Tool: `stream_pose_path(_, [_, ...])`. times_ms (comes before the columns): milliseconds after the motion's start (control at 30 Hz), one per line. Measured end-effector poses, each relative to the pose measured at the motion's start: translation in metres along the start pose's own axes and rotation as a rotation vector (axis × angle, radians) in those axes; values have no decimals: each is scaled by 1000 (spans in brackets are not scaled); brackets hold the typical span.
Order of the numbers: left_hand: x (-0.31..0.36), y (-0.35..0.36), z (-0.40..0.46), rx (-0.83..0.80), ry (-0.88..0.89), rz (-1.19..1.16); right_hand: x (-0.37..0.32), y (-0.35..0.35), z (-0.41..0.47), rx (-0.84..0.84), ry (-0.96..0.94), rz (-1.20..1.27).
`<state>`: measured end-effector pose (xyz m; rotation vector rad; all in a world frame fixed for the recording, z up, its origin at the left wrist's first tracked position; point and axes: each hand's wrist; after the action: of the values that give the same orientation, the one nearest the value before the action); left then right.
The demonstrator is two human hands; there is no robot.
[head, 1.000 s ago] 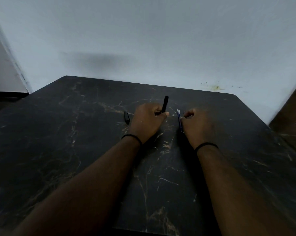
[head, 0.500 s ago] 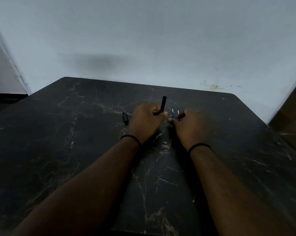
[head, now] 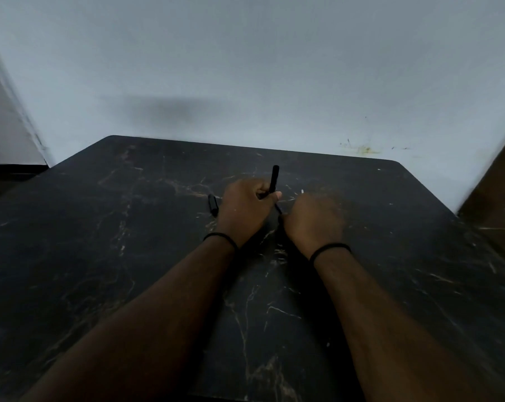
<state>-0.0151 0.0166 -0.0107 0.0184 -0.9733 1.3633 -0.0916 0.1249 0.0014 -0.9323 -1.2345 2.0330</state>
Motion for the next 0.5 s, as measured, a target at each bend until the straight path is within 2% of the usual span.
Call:
stream_pose_path(133, [-2,-3,2,36,-21,20,-6,-2,-4,-10,-76,-68])
stream_pose_path(267, [-3,-5,3,65,-30,26,-11,-8,-4,52,-24,0])
stream_pose_path(400, [-1,-7,3,60,-53,24,-3,-12,3,218,118,105])
stream_pose_path(467, [-2,-7,3,38,-59,15,16,-15,13,299,269,106])
stream_pose_path(500, [-2,-7,2,32,-59,10,28,-16,19,288,355,108])
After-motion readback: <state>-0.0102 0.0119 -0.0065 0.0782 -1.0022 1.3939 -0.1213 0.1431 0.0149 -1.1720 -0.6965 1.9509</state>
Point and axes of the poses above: each hand's wrist, its own z-axis towards the middle knuckle, its own y-axis out of the palm, x = y × z, and after that the axes turned 8 degrees about y, right-handed
